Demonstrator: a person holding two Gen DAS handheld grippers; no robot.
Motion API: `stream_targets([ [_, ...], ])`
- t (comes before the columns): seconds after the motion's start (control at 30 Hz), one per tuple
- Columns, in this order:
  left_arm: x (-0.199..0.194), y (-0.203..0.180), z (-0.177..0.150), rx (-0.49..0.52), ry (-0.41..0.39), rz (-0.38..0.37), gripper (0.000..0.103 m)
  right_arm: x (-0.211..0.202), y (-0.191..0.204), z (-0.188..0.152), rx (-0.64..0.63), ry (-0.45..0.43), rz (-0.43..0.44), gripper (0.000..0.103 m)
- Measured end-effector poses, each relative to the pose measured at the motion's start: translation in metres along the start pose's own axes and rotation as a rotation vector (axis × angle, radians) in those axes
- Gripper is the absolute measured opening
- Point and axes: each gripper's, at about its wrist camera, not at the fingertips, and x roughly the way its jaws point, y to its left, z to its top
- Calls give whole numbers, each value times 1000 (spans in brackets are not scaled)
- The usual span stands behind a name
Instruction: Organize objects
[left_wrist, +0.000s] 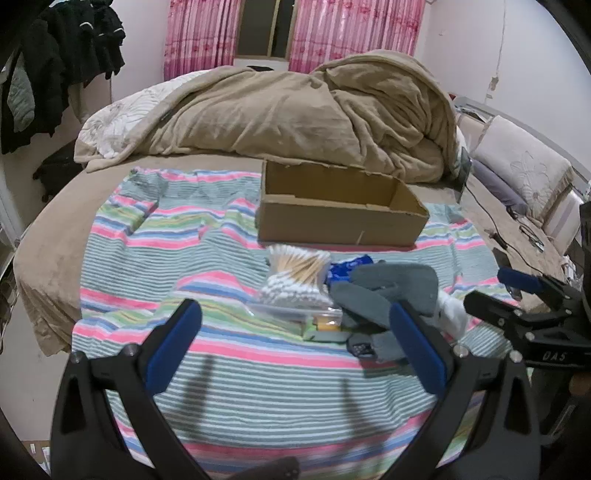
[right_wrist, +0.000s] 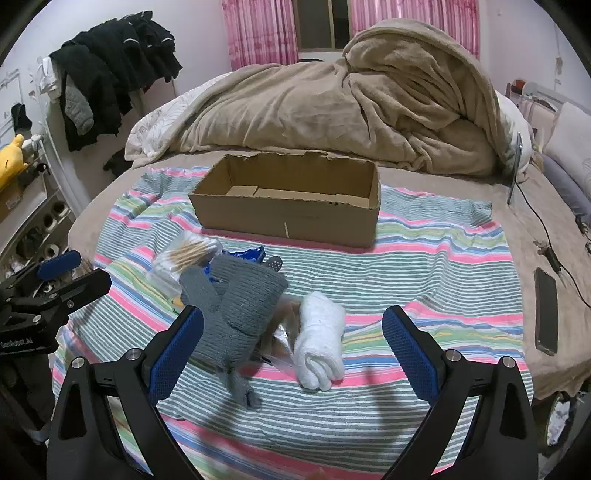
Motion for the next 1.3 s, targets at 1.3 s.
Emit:
stream_targets([
  [1.3, 11, 4, 1, -28, 5, -49, 102, 8, 6, 3, -10, 19, 6, 100],
])
